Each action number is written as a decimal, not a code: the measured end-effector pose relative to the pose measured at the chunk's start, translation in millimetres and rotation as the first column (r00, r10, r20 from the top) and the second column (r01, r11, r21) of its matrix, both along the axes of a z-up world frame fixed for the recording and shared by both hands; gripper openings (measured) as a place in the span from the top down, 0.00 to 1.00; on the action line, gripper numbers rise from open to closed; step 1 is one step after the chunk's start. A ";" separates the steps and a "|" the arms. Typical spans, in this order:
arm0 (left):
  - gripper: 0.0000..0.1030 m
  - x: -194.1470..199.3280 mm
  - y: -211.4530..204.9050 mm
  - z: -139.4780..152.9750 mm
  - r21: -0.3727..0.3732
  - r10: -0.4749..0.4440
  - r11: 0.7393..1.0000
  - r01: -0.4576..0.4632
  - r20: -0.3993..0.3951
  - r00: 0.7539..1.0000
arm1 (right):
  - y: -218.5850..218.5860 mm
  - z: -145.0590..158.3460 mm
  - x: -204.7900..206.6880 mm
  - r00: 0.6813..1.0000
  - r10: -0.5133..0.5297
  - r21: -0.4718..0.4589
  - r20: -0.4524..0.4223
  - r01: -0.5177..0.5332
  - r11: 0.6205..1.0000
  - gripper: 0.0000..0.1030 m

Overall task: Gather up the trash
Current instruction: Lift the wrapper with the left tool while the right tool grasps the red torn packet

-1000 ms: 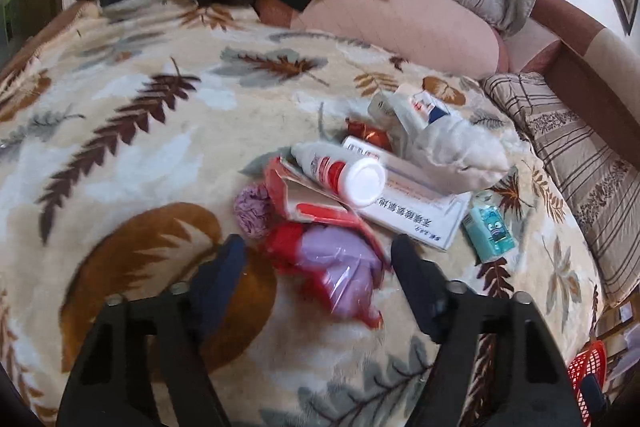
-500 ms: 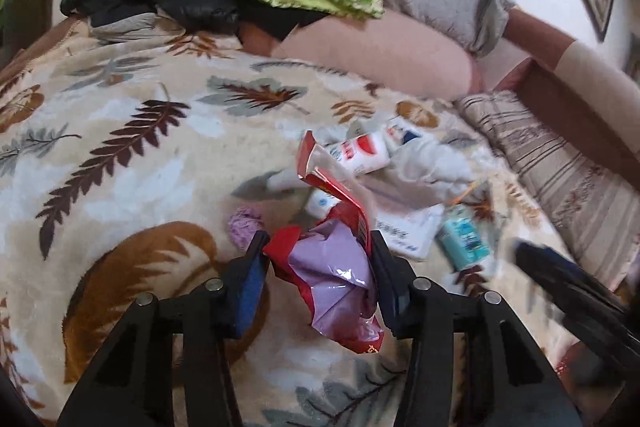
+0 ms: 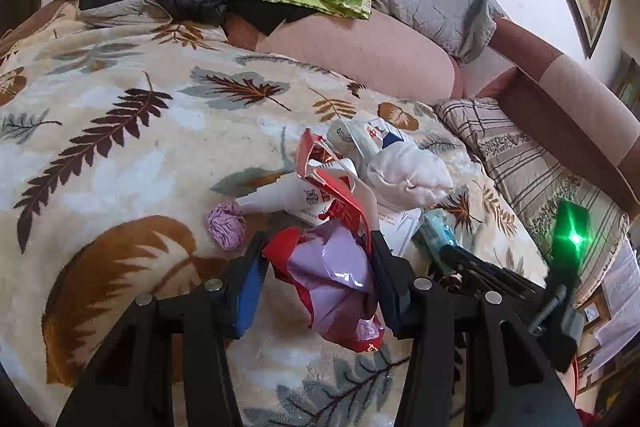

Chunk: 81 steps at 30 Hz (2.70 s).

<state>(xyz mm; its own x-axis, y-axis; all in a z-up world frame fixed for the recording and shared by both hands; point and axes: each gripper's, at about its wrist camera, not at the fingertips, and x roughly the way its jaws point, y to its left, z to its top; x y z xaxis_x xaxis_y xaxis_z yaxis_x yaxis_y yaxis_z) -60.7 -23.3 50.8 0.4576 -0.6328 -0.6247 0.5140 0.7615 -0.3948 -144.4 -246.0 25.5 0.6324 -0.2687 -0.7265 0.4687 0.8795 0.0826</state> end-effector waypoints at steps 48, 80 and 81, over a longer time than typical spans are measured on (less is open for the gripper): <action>0.67 -57.4 11.6 4.3 0.211 -0.090 0.976 0.057 0.150 0.985 | 15.9 61.9 -56.0 0.987 -0.021 0.019 0.158 0.018 1.000 0.93; 0.67 -44.7 17.2 8.1 0.117 -0.080 0.991 0.066 0.126 0.989 | 44.9 17.6 -67.2 0.998 0.055 0.196 -0.041 -0.046 0.979 0.34; 0.67 -41.0 18.1 5.6 0.104 -0.077 0.992 0.066 0.100 0.992 | 44.5 12.4 -73.2 0.997 0.038 0.199 -0.061 -0.025 0.980 0.36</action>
<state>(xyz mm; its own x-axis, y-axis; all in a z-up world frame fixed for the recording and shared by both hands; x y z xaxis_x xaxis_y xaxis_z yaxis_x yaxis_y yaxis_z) -101.7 -5.3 56.4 0.4790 -0.6030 -0.6379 0.6029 0.7542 -0.2602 -217.7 -201.5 37.9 0.5886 -0.0961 -0.8027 0.4513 0.8629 0.2276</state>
